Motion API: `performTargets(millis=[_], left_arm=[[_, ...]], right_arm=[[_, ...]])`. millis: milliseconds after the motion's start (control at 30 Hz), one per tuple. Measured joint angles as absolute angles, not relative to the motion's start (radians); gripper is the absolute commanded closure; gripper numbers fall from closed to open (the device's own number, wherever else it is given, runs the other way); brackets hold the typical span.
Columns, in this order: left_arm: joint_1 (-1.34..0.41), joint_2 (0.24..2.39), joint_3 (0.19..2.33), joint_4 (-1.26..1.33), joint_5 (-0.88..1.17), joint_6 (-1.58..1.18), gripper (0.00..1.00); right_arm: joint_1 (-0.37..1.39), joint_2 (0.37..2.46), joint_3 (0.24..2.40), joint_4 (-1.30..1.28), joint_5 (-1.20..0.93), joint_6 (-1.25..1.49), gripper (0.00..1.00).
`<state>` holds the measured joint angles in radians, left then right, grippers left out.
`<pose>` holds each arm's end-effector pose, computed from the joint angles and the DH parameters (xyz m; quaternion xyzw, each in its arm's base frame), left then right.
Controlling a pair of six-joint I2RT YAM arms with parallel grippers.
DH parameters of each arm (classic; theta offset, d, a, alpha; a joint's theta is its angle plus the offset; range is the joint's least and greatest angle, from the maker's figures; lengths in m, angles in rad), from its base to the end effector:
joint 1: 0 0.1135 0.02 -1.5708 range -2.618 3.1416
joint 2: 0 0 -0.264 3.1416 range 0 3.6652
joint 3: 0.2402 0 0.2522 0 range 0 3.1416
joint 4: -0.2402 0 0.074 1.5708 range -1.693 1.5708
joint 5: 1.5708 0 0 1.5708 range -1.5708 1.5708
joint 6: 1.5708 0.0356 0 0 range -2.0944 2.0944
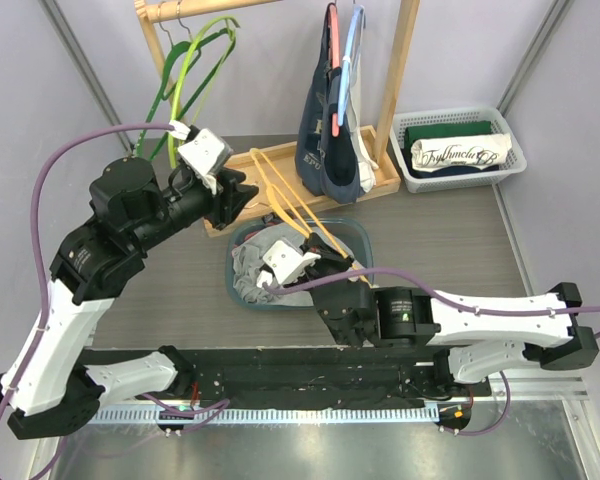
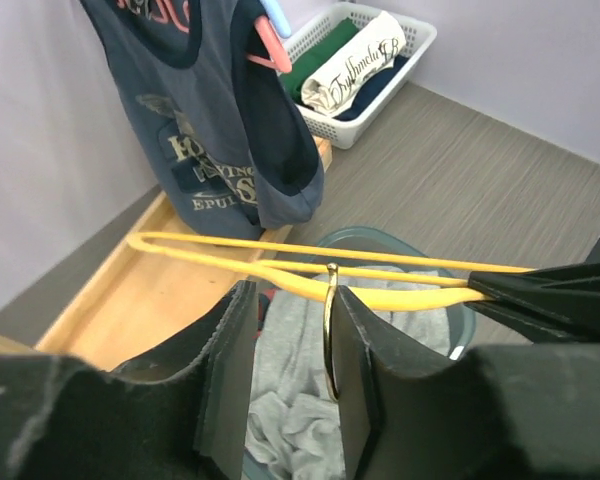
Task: Remove the tank top from the hanger
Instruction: Place the hanger at the clothesline.
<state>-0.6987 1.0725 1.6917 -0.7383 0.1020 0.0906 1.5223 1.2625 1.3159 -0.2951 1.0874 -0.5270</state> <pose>0.1256 -0.1103 0.5234 0.3184 0.6765 -0.2348 0.6211 0.0445 0.2674 0.4164 -0.4100 0.6225 -0.1059 0.6582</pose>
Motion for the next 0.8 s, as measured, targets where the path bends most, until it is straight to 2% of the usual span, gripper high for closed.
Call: performTargets(millis=[200,367,467,500,567,800], left_arm=[[-0.700,1.073,1.697,-0.777,0.060,-0.047,0.68],[-0.700,1.072,1.700,-0.784,0.035,-0.125,0.62],[-0.699,1.074,1.720,-0.786,0.008,-0.162,0.37],[-0.698,1.074,1.730,-0.787,-0.007,-0.176,0.23],[-0.691,1.074,1.750,-0.781,-0.047,-0.205,0.03],[-0.683,1.073,1.813,-0.699,-0.112,-0.219,0.00]], right_arm=[[1.544,1.262,1.156,0.075,1.184,-0.758,0.99],[1.547,1.275,1.109,0.246,1.223,-0.879,0.99],[1.549,1.276,1.114,0.266,1.226,-0.885,0.99],[1.549,1.276,1.121,0.263,1.228,-0.880,0.99],[1.549,1.276,1.149,0.236,1.233,-0.854,0.99],[1.549,1.281,1.346,0.018,1.188,-0.702,0.99]])
